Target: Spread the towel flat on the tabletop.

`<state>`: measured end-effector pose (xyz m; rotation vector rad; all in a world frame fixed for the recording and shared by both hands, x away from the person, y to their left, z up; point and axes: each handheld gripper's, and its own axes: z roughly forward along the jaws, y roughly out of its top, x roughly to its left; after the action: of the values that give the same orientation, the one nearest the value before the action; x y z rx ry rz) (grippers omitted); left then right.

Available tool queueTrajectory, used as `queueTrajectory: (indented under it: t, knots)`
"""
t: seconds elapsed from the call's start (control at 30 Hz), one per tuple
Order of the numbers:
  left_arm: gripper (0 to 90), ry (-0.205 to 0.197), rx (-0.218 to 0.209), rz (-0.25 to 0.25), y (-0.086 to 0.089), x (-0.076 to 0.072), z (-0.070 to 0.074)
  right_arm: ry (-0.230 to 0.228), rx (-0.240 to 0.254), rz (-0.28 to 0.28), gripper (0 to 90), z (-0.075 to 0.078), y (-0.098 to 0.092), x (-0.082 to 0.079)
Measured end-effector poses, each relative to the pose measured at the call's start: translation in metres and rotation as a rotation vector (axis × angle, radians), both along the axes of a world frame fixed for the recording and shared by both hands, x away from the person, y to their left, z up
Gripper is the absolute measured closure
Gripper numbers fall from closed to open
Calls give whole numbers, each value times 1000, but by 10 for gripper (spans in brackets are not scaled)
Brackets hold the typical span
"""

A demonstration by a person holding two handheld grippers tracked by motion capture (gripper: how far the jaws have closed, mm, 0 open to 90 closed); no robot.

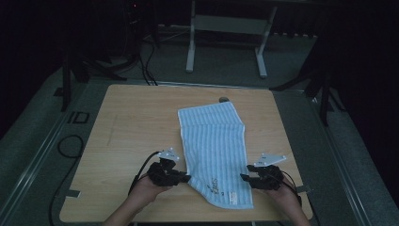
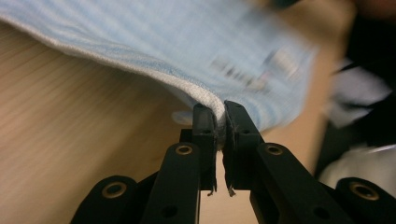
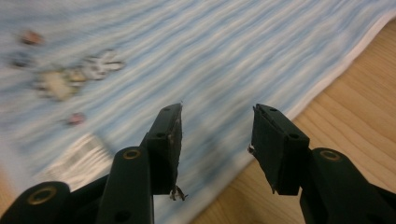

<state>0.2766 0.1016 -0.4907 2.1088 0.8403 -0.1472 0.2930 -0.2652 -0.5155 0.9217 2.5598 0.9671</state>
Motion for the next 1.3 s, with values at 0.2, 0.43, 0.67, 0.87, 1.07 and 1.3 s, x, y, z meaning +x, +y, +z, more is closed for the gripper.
queueTrajectory:
  t: [0.2,0.43,0.67,0.87,1.07,1.3]
  knots:
    - [669,18,-26,29,8,-3,3,4,-1,-3,523,-1,0,1]
    - [468,-96,112,66,5,-6,-13,19,-10,20,525,-7,8,0]
    - [578,-89,186,35,-8,2,-37,46,-43,39,561,-21,16,8]
    - [637,-49,224,11,-13,-2,-51,37,-64,52,698,-25,19,7]
    - [603,7,207,-73,-20,-21,-50,42,-83,67,653,-24,20,-2]
    - [551,40,172,-98,-12,-41,-52,79,-47,51,556,-24,6,-23]
